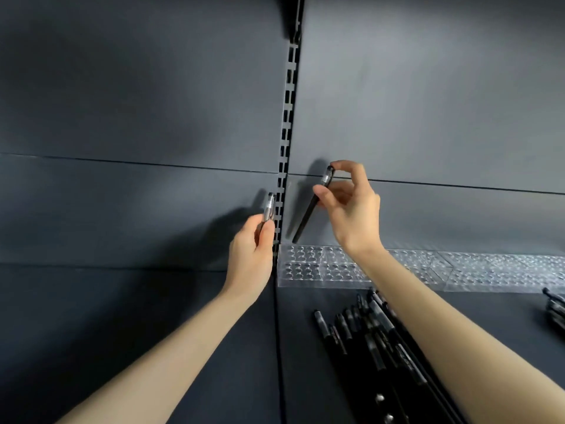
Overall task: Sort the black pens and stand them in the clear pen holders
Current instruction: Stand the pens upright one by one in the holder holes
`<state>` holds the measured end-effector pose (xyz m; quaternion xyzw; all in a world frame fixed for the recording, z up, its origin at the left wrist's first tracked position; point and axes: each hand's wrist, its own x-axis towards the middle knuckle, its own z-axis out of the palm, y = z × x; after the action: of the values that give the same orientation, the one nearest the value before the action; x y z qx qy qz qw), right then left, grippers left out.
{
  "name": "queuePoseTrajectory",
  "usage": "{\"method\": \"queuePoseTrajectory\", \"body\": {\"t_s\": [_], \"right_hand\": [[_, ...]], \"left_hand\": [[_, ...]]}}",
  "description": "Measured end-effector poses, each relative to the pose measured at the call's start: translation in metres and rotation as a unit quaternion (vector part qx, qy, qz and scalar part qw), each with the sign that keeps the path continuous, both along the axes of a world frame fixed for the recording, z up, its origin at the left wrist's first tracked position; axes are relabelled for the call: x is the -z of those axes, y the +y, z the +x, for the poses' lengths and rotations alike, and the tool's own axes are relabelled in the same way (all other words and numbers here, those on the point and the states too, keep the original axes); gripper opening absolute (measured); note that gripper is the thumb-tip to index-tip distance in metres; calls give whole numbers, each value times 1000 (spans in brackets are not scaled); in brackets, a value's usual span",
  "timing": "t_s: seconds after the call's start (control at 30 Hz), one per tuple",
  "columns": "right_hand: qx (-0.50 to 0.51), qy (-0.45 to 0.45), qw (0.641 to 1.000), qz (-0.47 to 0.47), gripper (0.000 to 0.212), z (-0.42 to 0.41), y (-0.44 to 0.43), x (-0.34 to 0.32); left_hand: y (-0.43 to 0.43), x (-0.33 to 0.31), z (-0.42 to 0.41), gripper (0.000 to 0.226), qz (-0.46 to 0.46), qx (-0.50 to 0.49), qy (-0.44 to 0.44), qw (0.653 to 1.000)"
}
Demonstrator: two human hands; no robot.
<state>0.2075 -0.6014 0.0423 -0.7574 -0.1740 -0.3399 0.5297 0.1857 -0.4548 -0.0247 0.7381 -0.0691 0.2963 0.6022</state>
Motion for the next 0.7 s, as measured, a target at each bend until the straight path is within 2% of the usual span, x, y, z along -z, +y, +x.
{"method": "queuePoseTrajectory", "body": {"t_s": [0.1,0.27,0.5,0.7], "right_hand": [[6,-13,999,-36,29,9,4,3],[-13,-31,997,-70,29,17,8,15],[-51,29,985,-160,28,26,3,25],[-72,50,979,-182,22,28,-4,26]], "left_hand": [[0,10,4,17,-52,16,1,999],[3,13,10,17,-48,2,-17,999],[1,12,2,18,-40,19,6,999],[3,12,-4,23,-38,8,36,999]]}}
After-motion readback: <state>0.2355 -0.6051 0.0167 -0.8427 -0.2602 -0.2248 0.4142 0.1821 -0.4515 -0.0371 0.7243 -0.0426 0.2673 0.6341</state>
